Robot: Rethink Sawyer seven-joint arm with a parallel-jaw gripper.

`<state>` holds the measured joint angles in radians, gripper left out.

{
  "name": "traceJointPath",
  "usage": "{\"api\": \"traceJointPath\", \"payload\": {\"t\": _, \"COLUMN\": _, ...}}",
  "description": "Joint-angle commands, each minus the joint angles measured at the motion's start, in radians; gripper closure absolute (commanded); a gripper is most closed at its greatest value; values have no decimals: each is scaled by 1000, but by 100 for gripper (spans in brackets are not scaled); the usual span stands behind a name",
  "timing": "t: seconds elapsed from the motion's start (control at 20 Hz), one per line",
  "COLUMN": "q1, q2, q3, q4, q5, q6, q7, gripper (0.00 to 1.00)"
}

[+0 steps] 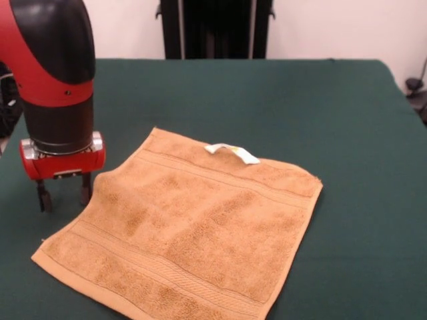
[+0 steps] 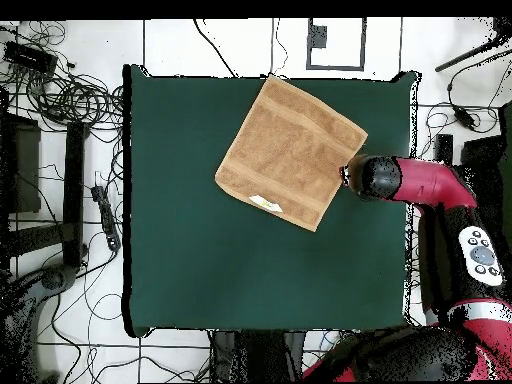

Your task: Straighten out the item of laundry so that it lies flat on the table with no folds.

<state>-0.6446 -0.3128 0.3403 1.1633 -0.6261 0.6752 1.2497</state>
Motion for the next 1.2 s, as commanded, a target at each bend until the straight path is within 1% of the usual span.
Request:
{"api": "traceJointPath", "payload": {"t": 0.05, "q1": 63, "q2": 77, "q3": -63, "q4": 12, "q5": -88, "q6": -85, "q7": 79, "gripper": 0}}
{"api": "traceJointPath", "payload": {"t": 0.3, "q1": 41, "q2": 63, "q3": -61, "q4": 33, "q5": -40, "q6": -29, "q7": 50, "gripper": 0}}
{"api": "traceJointPath", "payload": {"t": 0.5, "q1": 37, "q2": 59, "q3": -47, "q4": 23, "q5": -23, "q6": 14, "q7": 17, "gripper": 0}}
{"api": "traceJointPath", "payload": {"t": 0.8, "q1": 46, "q2": 68, "q3": -25, "q4": -42, "q5": -20, "q6": 82, "q7": -49, "gripper": 0}}
{"api": "traceJointPath", "payload": {"t": 0.95, "q1": 44, "q2": 63, "q3": -13, "q4": -53, "q5": 3, "q6": 120, "q7": -60, "gripper": 0}}
{"api": "traceJointPath", "payload": {"t": 1.2, "q1": 42, "q2": 27, "q3": -11, "q4": -34, "q5": 44, "q6": 178, "q7": -43, "gripper": 0}}
